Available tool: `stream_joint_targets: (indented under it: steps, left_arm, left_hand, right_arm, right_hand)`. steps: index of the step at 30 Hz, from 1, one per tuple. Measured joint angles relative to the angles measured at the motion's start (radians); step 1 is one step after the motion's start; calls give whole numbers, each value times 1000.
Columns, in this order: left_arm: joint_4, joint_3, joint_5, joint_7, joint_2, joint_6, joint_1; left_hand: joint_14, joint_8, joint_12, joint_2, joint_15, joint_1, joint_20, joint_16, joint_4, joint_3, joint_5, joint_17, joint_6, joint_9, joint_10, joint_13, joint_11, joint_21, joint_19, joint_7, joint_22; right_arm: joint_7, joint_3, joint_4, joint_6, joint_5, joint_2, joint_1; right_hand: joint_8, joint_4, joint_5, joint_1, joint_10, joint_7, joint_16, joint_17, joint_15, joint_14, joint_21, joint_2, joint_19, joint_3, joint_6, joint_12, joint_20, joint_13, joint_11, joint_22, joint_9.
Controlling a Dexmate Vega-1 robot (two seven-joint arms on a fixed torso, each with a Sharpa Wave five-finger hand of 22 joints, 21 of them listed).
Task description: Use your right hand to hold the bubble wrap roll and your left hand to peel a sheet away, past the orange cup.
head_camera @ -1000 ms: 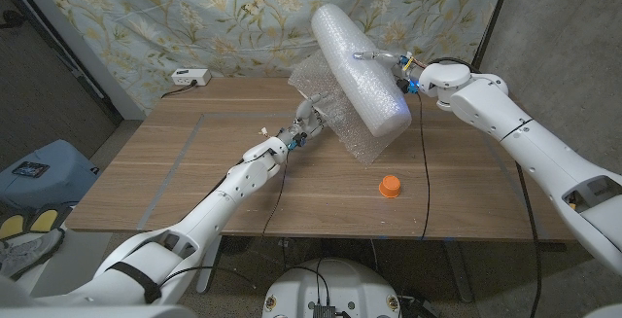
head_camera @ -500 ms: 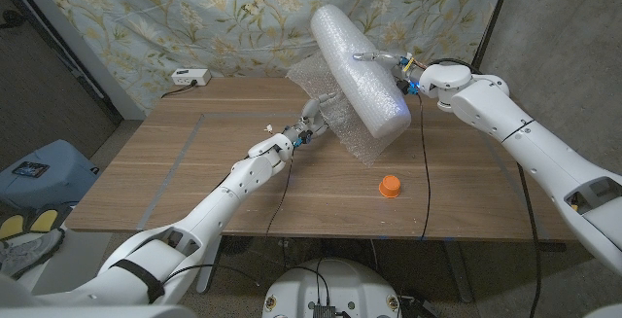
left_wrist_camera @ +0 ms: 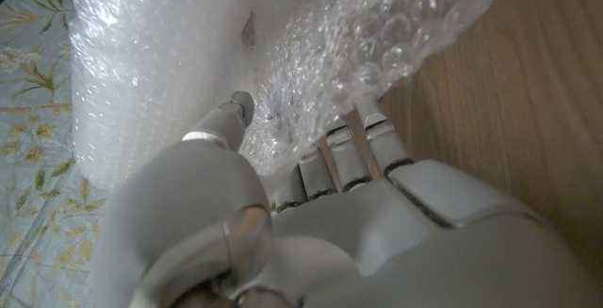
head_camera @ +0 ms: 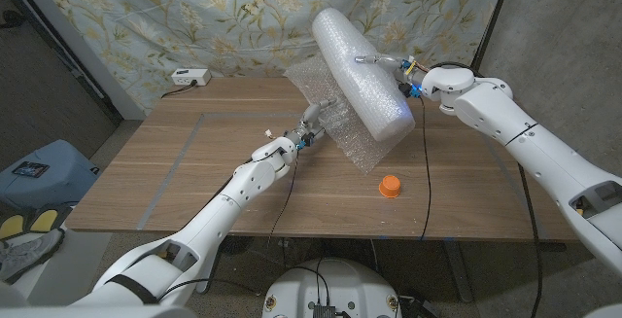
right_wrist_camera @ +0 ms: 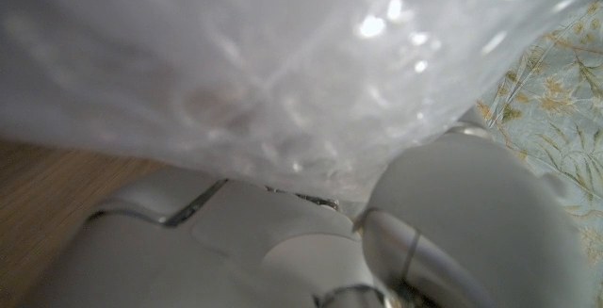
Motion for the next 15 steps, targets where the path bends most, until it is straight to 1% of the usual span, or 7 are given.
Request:
stream_joint_targets:
  steps: [2,5,10,13,15]
  left_arm:
    - [-4,0,-1,12,1,2,2]
    - [-13,-2,-3,27,3,5,8]
    - [-31,-5,-9,45,12,11,15]
    - [-33,-7,-13,52,16,15,16]
    - [-34,-7,-15,55,18,18,16]
  left_hand:
    - [33,5,22,1,-16,1,-6,0,2,-2,-9,0,39,5,45,15,-16,7,6,-6,0]
    - [71,5,47,10,-37,6,-9,0,1,-1,-12,0,83,5,92,33,-27,12,9,-8,0]
    - [127,5,86,24,-73,15,-16,7,1,-1,-25,0,113,9,132,59,-25,19,16,-3,0]
    - [146,5,93,29,-92,20,-16,11,1,-1,-29,0,116,9,132,69,-25,21,16,-3,0]
    - [155,5,99,31,-100,22,-22,11,1,-1,-31,0,118,9,136,73,-21,26,22,-2,0]
  right_arm:
    - [0,0,0,0,1,0,0]
    - [1,0,0,-1,2,0,-1]
    - [2,-1,2,-12,9,2,0]
    - [2,-4,6,-17,12,3,2]
    - [3,-5,9,-20,14,5,4]
  right_hand:
    - [0,0,0,0,0,0,0,-2,0,0,-2,0,0,0,0,0,0,0,0,0,2]
    - [-3,0,0,0,0,0,0,0,0,0,-2,0,0,0,0,0,0,0,0,0,3]
    - [-3,0,0,-2,0,0,0,0,0,0,-2,2,0,0,0,0,0,0,0,0,3]
    - [-3,0,0,-3,0,0,0,0,0,0,-2,3,0,0,0,0,0,0,0,0,3]
    - [-4,0,0,-4,0,0,0,0,0,0,-2,4,0,0,0,-1,0,0,0,0,3]
